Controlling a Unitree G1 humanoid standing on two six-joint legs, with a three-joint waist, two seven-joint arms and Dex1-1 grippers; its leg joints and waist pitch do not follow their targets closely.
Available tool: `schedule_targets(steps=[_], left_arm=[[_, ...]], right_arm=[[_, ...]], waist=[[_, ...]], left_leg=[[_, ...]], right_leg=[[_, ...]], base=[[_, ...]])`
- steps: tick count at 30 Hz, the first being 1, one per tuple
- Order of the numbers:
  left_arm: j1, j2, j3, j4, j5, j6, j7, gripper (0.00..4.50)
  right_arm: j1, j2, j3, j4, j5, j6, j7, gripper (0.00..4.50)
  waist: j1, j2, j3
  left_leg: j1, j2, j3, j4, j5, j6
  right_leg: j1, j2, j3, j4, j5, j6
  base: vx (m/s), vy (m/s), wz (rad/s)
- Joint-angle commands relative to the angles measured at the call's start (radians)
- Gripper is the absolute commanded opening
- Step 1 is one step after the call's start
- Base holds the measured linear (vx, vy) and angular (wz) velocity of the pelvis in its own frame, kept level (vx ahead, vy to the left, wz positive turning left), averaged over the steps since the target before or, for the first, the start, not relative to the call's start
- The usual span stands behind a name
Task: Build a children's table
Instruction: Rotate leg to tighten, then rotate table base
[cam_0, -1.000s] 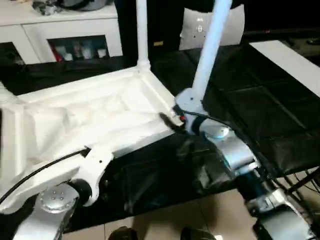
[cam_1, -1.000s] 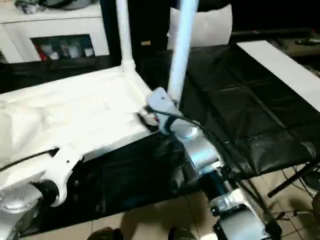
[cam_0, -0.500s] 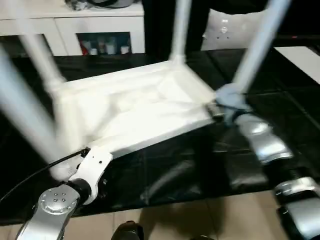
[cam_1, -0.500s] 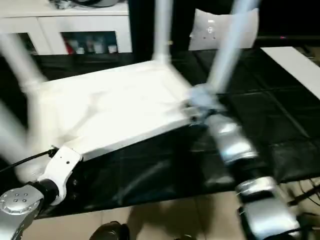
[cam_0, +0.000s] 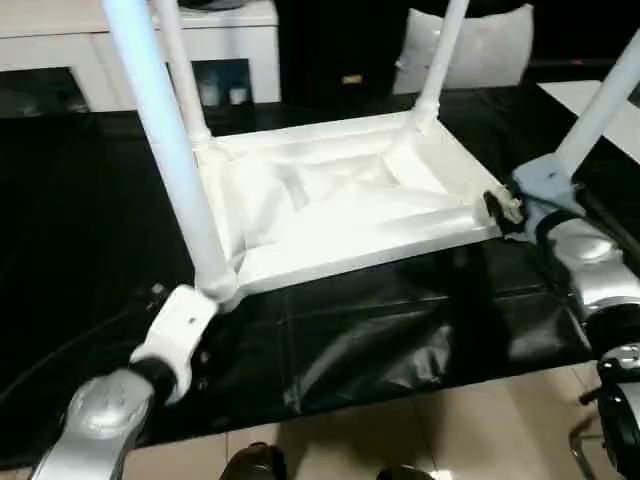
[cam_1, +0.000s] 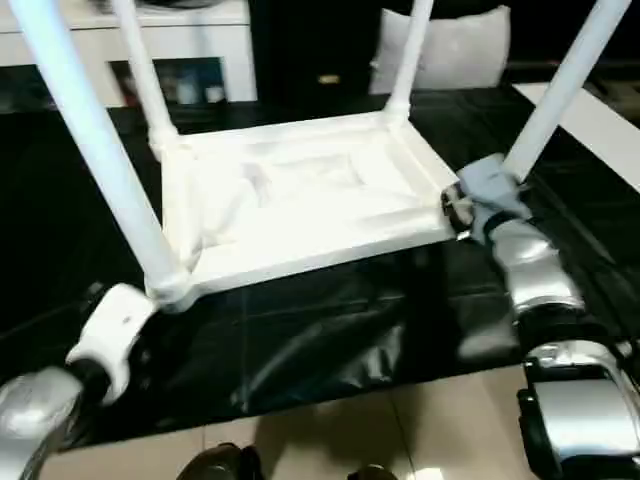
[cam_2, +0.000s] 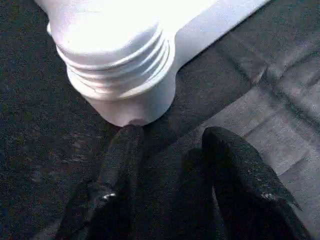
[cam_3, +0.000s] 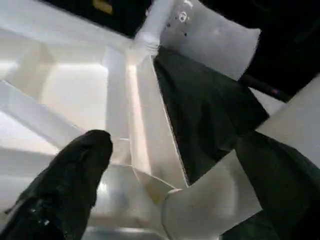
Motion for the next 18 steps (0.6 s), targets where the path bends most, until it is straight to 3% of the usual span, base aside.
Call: schedule_targets(steps=[1, 2, 3, 4, 7, 9, 11, 13, 18], left_arm=[[0.019, -0.003, 0.055, -0.028, -0.010, -0.040, 0.031, 2.37], [0.023, -0.004, 0.070, -0.024, -0.017, -0.067, 0.031, 2.37], [0.023, -0.008, 0.084, -0.018, -0.025, -0.092, 0.030, 2.37], [0.005, -0.016, 0.110, -0.002, -0.069, -0.143, 0.001, 2.37], [-0.014, -0.012, 0.130, 0.010, -0.105, -0.162, -0.035, 2.37], [-0.043, 0.014, 0.163, 0.046, -0.123, -0.192, -0.069, 2.37], [-0.060, 0.015, 0.186, 0.057, -0.157, -0.200, -0.095, 2.37], [-0.086, 0.029, 0.205, 0.079, -0.209, -0.223, -0.150, 2.37], [-0.145, 0.111, 0.226, 0.176, -0.264, -0.274, -0.270, 2.37]], right_arm=[[0.047, 0.025, -0.018, -0.115, 0.089, 0.049, 0.086, 4.50], [0.079, 0.037, -0.020, -0.179, 0.123, 0.077, 0.107, 4.50], [0.102, 0.047, -0.021, -0.222, 0.151, 0.094, 0.125, 4.50], [0.154, 0.062, -0.011, -0.321, 0.200, 0.140, 0.147, 4.50], [0.204, 0.072, 0.004, -0.405, 0.231, 0.181, 0.171, 4.50], [0.291, 0.081, 0.017, -0.519, 0.255, 0.233, 0.182, 4.50], [0.329, 0.087, 0.016, -0.568, 0.269, 0.257, 0.185, 4.50], [0.380, 0.094, 0.019, -0.637, 0.301, 0.301, 0.198, 4.50], [0.472, 0.082, 0.063, -0.778, 0.332, 0.378, 0.247, 4.50]], waist=[[-0.002, -0.009, -0.060], [-0.005, -0.016, -0.060], [-0.002, -0.012, -0.062], [-0.001, -0.018, -0.063], [0.004, -0.012, -0.072], [0.010, -0.006, -0.071], [0.018, -0.001, -0.070], [0.024, 0.001, -0.069], [0.023, 0.004, -0.068]], left_leg=[[0.032, 0.061, -0.035, -0.099, -0.426, 0.012], [0.031, 0.062, -0.035, -0.099, -0.420, 0.018], [0.030, 0.061, -0.035, -0.098, -0.389, 0.028], [0.030, 0.062, -0.032, -0.099, -0.354, 0.039], [0.029, 0.064, -0.029, -0.097, -0.253, 0.069], [0.034, 0.064, -0.025, -0.096, -0.239, 0.073], [0.033, 0.068, -0.027, -0.102, -0.249, 0.061], [0.042, 0.069, -0.027, -0.107, -0.294, 0.030], [0.047, 0.067, -0.026, -0.115, -0.363, -0.009]], right_leg=[[0.006, -0.048, 0.032, -0.101, -0.331, -0.135], [0.006, -0.047, 0.032, -0.100, -0.336, -0.139], [0.010, -0.049, 0.033, -0.100, -0.332, -0.138], [0.010, -0.048, 0.034, -0.102, -0.305, -0.143], [0.013, -0.044, 0.033, -0.089, -0.195, -0.177], [0.009, -0.041, 0.034, -0.091, -0.175, -0.181], [0.011, -0.039, 0.032, -0.086, -0.162, -0.183], [0.006, -0.039, 0.034, -0.089, -0.182, -0.182], [0.000, -0.040, 0.038, -0.095, -0.244, -0.143]], base=[[0.000, 0.000, 0.00], [0.000, 0.000, 0.00], [0.000, 0.000, 0.00], [0.000, 0.000, 0.00], [0.000, 0.000, 0.00], [0.000, 0.000, 0.00], [0.000, 0.000, 0.00], [0.000, 0.000, 0.00], [0.000, 0.000, 0.00]])
